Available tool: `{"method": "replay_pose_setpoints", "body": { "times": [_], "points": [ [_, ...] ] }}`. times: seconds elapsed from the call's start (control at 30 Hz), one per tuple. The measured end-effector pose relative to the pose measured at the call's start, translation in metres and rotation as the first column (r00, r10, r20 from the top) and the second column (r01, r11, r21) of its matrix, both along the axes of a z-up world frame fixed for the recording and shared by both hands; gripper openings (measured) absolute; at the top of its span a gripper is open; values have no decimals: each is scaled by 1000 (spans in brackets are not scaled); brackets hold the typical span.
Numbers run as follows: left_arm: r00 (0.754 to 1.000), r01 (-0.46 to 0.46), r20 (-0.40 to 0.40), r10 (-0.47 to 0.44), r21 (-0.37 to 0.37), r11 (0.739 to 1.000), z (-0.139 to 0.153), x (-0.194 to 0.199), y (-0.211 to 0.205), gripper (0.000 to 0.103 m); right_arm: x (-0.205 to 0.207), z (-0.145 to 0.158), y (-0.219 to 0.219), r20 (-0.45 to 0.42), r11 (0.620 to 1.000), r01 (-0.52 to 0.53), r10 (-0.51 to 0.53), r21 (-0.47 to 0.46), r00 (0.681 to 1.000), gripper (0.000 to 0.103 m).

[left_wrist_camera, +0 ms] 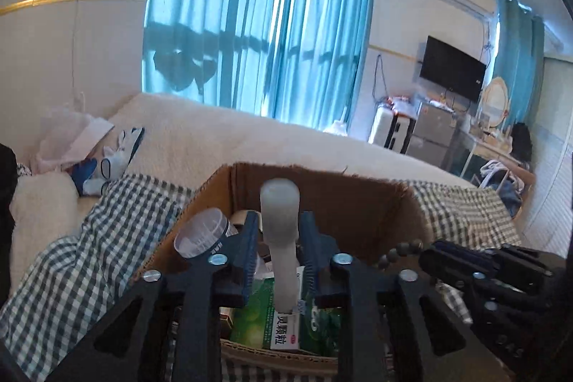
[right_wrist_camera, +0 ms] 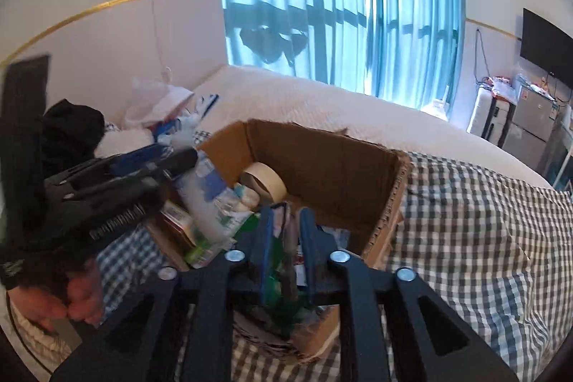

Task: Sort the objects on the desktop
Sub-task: 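Carry the white stick and bead bracelet into the cardboard box and open both tools, then move both open tools back to the remaining items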

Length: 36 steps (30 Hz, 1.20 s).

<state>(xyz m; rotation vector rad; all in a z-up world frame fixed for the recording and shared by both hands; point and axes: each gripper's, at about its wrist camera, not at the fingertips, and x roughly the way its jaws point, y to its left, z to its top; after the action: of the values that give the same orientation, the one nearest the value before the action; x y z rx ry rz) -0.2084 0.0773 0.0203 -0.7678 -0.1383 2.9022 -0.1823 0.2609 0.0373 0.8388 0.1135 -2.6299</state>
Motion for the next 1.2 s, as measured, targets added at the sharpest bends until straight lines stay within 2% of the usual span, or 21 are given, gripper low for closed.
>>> {"method": "replay_pose_setpoints", "body": {
  "times": [0.03, 0.07, 0.13, 0.27, 0.43, 0.57, 0.7, 0.8, 0.9, 0.97, 1.03, 1.2],
  "points": [
    [999, -32, 20, 33, -37, 999, -8, -5, 1, 76, 1, 1, 3, -6, 1000, 9, -9, -1, 1000, 28],
    [997, -64, 30, 66, -69, 996, -12, -7, 1, 97, 5, 3, 8, -13, 1000, 19, -19, -16, 1000, 38],
    [993, -114, 7, 116, -115, 987, -15, -5, -2, 98, 10, 8, 17, -23, 999, 33, -33, -36, 999, 45],
    [992, -119, 7, 122, -170, 978, -1, 5, -9, 99, 30, 25, 25, -37, 999, 36, -37, -22, 999, 45],
    [993, -114, 9, 116, -140, 984, 28, 44, -23, 103, 72, 52, 28, -63, 1000, 23, -22, 15, 998, 45],
    [992, -97, 67, 105, -121, 988, 39, 75, -30, 103, 111, 72, 27, -67, 1000, 15, -15, 4, 998, 45],
    [989, -86, 114, 98, -102, 991, 39, 104, -36, 103, 140, 75, 26, -56, 1000, 3, -3, 4, 998, 45],
    [984, -74, 155, 90, -108, 991, 33, 124, -34, 103, 158, 62, 21, -34, 1000, -17, 18, 24, 999, 45],
    [979, -71, 181, 93, -126, 990, 13, 140, -30, 103, 169, 40, 16, 20, 998, -55, 55, 11, 998, 45],
    [977, -52, 201, 76, -124, 991, -8, 148, -26, 103, 174, 22, 12, 58, 995, -99, 100, -19, 993, 45],
    [973, -24, 225, 49, -115, 993, -33, 154, -21, 103, 175, 3, 6, 98, 992, -122, 123, -11, 988, 45],
    [955, 0, 295, 40, -136, 991, -86, 149, -7, 103, 171, -54, 12, 186, 993, -109, 101, 37, 977, 45]
  ]
}}
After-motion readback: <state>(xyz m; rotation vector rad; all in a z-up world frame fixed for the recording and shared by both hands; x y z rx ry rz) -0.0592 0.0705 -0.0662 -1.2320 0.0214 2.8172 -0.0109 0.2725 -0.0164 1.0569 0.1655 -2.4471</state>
